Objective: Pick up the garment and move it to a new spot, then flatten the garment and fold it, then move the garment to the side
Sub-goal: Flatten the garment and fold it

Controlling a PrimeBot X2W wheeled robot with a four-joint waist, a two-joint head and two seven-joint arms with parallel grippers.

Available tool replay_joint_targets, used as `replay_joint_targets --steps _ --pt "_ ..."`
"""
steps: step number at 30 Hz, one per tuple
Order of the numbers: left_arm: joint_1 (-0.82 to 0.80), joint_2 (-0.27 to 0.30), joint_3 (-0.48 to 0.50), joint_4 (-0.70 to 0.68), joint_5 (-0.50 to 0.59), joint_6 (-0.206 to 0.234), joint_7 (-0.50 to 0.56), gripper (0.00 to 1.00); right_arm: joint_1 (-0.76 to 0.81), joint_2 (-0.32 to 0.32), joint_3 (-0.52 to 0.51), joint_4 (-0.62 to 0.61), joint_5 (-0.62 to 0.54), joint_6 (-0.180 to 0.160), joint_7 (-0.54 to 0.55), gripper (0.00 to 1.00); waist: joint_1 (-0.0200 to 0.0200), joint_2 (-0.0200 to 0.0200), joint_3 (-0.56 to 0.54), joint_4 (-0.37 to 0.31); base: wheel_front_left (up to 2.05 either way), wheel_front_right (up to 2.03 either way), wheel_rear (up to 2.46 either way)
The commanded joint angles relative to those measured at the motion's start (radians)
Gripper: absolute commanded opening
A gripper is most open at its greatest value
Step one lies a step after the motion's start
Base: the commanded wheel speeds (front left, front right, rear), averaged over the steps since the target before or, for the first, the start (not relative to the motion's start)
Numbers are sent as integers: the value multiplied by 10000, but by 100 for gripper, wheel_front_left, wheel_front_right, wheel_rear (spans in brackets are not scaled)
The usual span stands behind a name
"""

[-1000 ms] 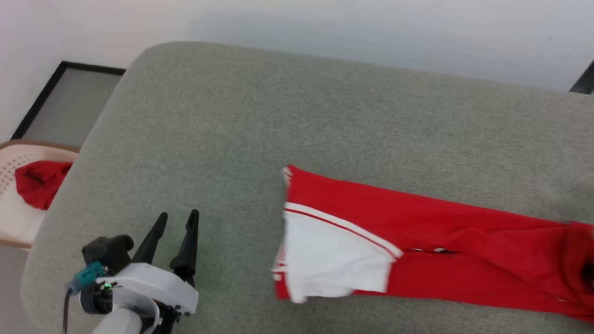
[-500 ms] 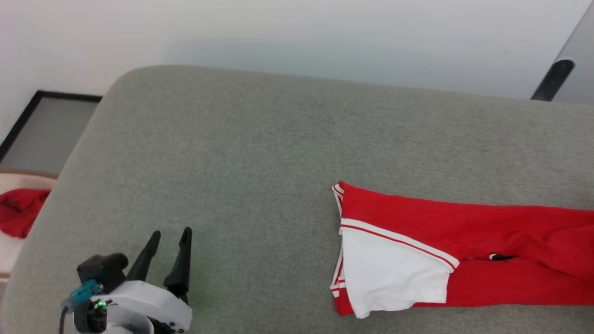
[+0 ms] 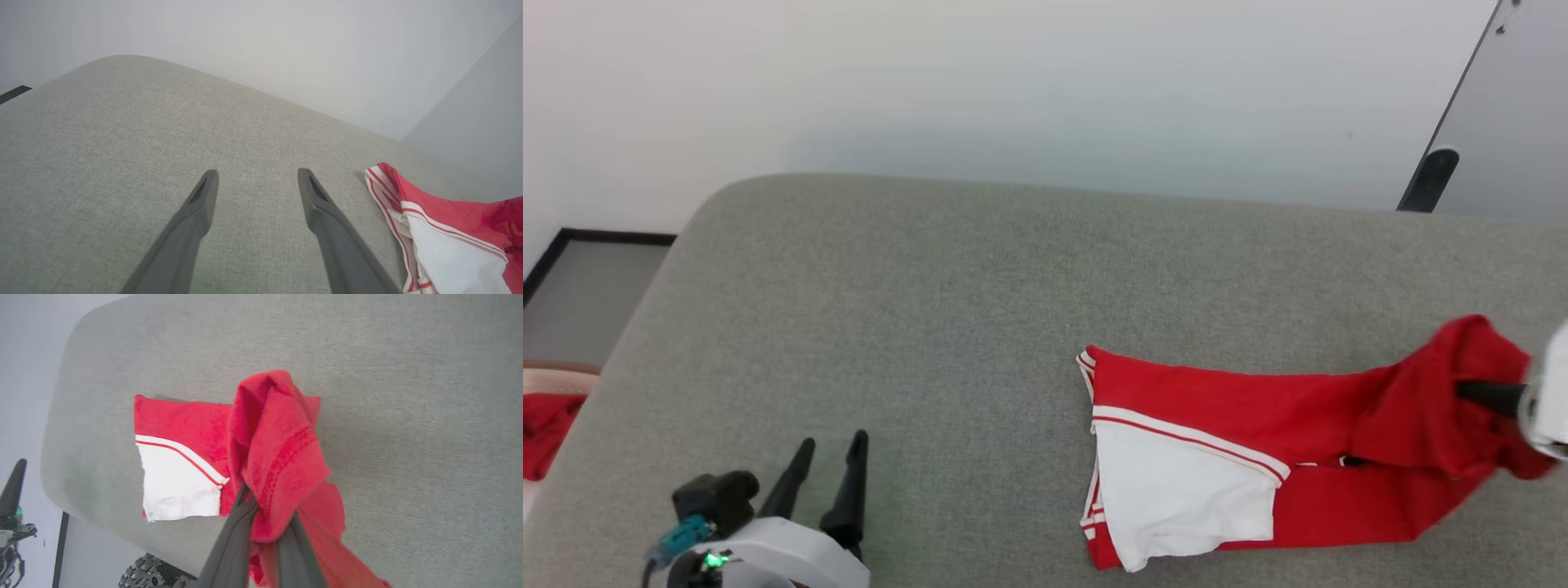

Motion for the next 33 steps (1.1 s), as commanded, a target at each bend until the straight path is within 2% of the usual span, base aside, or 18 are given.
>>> replay_joint_targets --steps 1,7,13,19,25,26,27,28,33 --pt "-36 -51 -36 36 -27 -60 6 100 161 179 112 -166 145 -10 42 0 0 0 -119 69 0 0 0" --pt "-299 -301 -196 294 -69 -185 40 100 140 1325 791 -911 338 -10 42 0 0 0 -217 505 0 0 0" --pt "-641 -534 -369 598 -33 -310 61 100 124 2069 1665 -616 109 -10 -428 0 0 0 -156 1044 0 0 0" --pt "-974 -759 -503 948 22 -452 38 100 119 2292 2678 341 -343 -10 -1185 0 0 0 -40 1512 0 0 0" --pt "-1165 -887 -499 1262 41 -559 -6 100 -165 2339 3623 1497 -1022 -10 -2055 0 0 0 64 1684 0 0 0" --pt "-1185 -894 -487 1306 46 -581 -7 100 -236 2345 3845 1654 -1185 -10 -2212 26 0 0 75 1681 0 0 0" --pt "-1197 -906 -475 1345 56 -600 0 100 -302 2353 3980 1812 -1266 -10 -2372 78 0 0 87 1674 0 0 0" --pt "-1202 -920 -465 1393 70 -617 -11 100 -344 2352 4035 2006 -1331 -10 -2470 100 0 0 80 1668 0 0 0" --pt "-1068 -892 -444 1572 164 -646 -46 100 -735 2268 4729 2317 -1195 -10 -2650 100 0 0 -85 1514 0 0 0"
